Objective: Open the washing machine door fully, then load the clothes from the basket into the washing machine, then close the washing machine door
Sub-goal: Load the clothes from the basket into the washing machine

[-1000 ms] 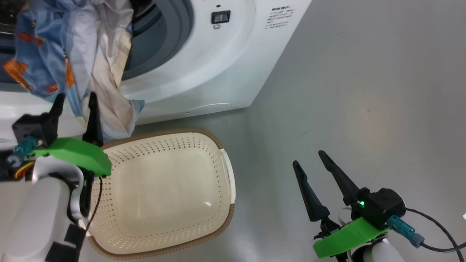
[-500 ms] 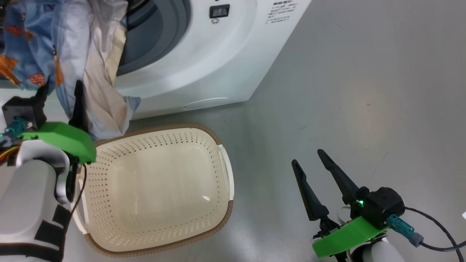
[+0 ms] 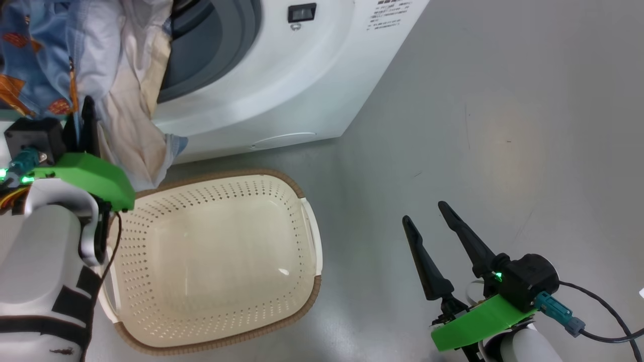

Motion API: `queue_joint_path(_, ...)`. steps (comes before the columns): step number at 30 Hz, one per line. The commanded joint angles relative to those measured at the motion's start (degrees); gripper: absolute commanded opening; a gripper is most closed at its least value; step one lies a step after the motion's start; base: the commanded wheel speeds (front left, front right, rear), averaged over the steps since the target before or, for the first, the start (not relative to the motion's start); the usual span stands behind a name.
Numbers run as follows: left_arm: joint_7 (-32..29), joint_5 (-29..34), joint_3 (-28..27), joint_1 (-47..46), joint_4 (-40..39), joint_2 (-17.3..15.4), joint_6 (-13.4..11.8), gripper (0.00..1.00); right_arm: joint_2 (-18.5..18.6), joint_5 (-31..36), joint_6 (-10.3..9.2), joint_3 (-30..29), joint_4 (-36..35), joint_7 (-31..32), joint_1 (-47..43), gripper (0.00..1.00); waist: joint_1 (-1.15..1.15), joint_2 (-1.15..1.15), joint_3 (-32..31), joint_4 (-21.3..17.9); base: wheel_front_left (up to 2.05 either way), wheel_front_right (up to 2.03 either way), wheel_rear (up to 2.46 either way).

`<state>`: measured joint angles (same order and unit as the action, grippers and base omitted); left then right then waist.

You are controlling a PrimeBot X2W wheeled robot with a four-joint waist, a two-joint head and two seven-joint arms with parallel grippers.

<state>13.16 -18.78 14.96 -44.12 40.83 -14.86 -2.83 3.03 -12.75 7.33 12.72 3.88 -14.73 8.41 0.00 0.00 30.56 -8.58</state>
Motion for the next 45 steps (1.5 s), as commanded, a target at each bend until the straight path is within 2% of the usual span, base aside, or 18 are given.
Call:
queue_joint_path(1,0.5,0.2,-1.3,-1.7,-0.8,-1.8,0.3,0.0,-0.1,0.0,0.16,1.4,-1.0,-0.3,-0.3,1.0,0.0,0.0,-0.1,0.1,0.0,0.0,0.0)
queue_joint_path(13,-1.1,-0.8,-1.8,-9.1,-1.2,-1.7,-0.3,0.0,-0.1,-0.4,0.16,2.6,-0.6,-0.3,-0.4,1.0,0.0,0.0,-0.3,-1.5,0.0,0.0,0.0)
queue_joint_path(25,-0.7,-2.2,-3.9,-18.3,6.9,-2.7,-1.8,0.0,-0.1,-2.3,0.16,5.3,-0.4,-0.3,-0.2,1.0,0.0,0.0,1.9,-6.6,0.0,0.0,0.0)
queue_joint_path(34,1.1,-1.4,-5.0,-26.4,13.7,-8.0,-1.3,0.0,-0.1,-3.4,0.16,7.8,-0.4,-0.3,0.0,1.0,0.0,0.0,5.5,-10.4,0.0,0.0,0.0)
queue_joint_path(45,1.7,-0.1,-4.9,-35.3,17.5,-10.8,-1.6,0.0,-0.1,-3.7,0.16,9.6,-0.3,-0.3,0.0,1.0,0.0,0.0,8.1,-12.5,0.0,0.0,0.0)
